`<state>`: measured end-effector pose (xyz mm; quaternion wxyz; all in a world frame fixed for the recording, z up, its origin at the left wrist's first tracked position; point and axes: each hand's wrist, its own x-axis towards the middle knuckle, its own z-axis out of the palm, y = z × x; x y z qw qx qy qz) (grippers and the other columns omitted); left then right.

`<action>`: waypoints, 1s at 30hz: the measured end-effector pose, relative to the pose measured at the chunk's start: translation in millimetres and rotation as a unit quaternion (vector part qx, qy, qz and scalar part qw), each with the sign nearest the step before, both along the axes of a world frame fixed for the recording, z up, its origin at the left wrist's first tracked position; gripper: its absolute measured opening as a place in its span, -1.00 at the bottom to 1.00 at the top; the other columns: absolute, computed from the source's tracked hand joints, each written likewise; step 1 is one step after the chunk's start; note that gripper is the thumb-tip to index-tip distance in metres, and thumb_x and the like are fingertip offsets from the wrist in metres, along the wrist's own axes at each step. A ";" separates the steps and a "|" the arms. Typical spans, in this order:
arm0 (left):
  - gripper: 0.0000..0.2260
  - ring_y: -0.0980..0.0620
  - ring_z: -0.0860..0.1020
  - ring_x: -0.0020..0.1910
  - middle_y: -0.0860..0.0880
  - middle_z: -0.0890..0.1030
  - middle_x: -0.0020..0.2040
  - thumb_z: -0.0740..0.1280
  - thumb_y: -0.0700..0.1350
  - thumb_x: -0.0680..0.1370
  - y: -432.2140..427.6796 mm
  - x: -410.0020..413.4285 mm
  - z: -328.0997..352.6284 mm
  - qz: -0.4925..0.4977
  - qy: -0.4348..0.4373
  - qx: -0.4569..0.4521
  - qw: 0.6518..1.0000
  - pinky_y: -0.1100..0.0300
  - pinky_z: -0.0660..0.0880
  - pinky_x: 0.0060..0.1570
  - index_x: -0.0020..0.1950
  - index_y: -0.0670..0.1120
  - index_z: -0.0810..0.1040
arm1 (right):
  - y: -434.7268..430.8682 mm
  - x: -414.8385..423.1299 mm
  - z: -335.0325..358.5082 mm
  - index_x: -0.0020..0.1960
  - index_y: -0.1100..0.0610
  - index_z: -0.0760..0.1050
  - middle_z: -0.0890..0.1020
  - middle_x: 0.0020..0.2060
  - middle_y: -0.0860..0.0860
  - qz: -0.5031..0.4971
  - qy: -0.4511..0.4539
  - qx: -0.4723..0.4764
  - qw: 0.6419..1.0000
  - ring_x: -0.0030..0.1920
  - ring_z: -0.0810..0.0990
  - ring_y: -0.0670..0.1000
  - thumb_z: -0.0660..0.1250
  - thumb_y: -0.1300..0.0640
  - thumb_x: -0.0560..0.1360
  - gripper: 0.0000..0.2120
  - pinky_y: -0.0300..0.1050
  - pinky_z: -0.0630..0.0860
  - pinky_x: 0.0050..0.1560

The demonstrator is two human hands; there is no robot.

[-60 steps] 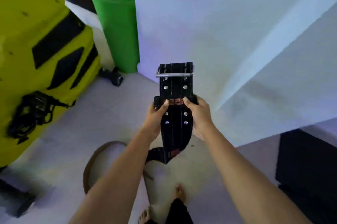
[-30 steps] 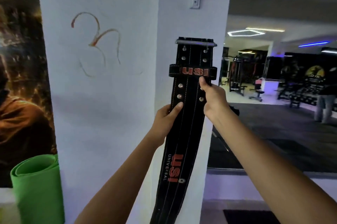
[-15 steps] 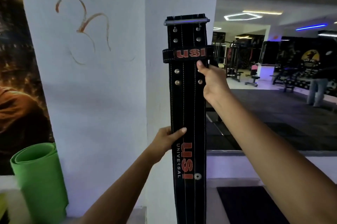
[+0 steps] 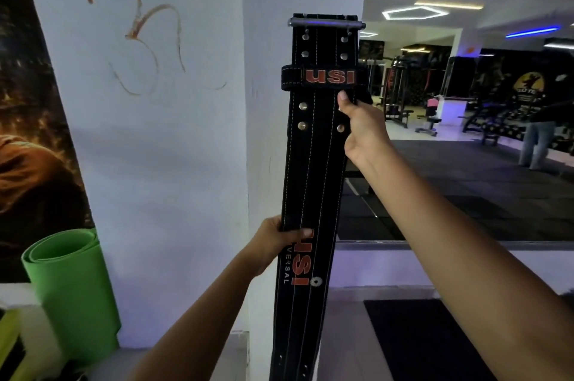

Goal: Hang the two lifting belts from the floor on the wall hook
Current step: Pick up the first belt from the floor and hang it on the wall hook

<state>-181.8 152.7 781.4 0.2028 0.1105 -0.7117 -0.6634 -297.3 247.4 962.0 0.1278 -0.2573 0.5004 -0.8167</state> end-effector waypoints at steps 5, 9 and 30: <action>-0.83 0.05 0.68 -0.05 -0.07 0.69 -0.04 0.39 -0.25 0.46 -4.9 9.4 -11.6 0.008 -0.013 -0.038 0.999 0.25 0.58 -0.04 0.04 -0.13 0.60 | 3.9 5.5 3.3 -0.25 0.07 0.53 0.57 -0.16 -0.02 0.003 0.002 -0.005 1.000 -0.06 0.46 0.05 0.36 0.14 0.46 -0.89 -0.16 0.38 -0.23; -0.87 0.23 0.65 -0.20 0.02 0.66 -0.12 0.39 -0.27 0.47 -5.7 16.2 -28.2 0.028 -0.074 -0.087 0.993 0.22 0.59 0.05 -0.03 -0.09 0.59 | 1.8 9.6 0.0 -0.28 0.06 0.53 0.58 -0.16 -0.04 0.005 0.000 -0.008 1.000 -0.11 0.44 0.04 0.37 0.15 0.45 -0.87 -0.17 0.41 -0.21; -0.89 -0.05 0.64 -0.06 -0.08 0.65 -0.05 0.32 -0.17 0.53 -1.6 -33.9 147.6 0.062 0.248 0.005 0.967 0.02 0.60 0.02 0.05 -0.10 0.56 | 33.3 25.1 -160.8 -0.04 0.05 0.53 0.65 -0.06 -0.04 0.052 0.100 0.165 0.980 0.02 0.61 -0.04 0.41 0.11 0.40 -0.86 -0.22 0.48 0.02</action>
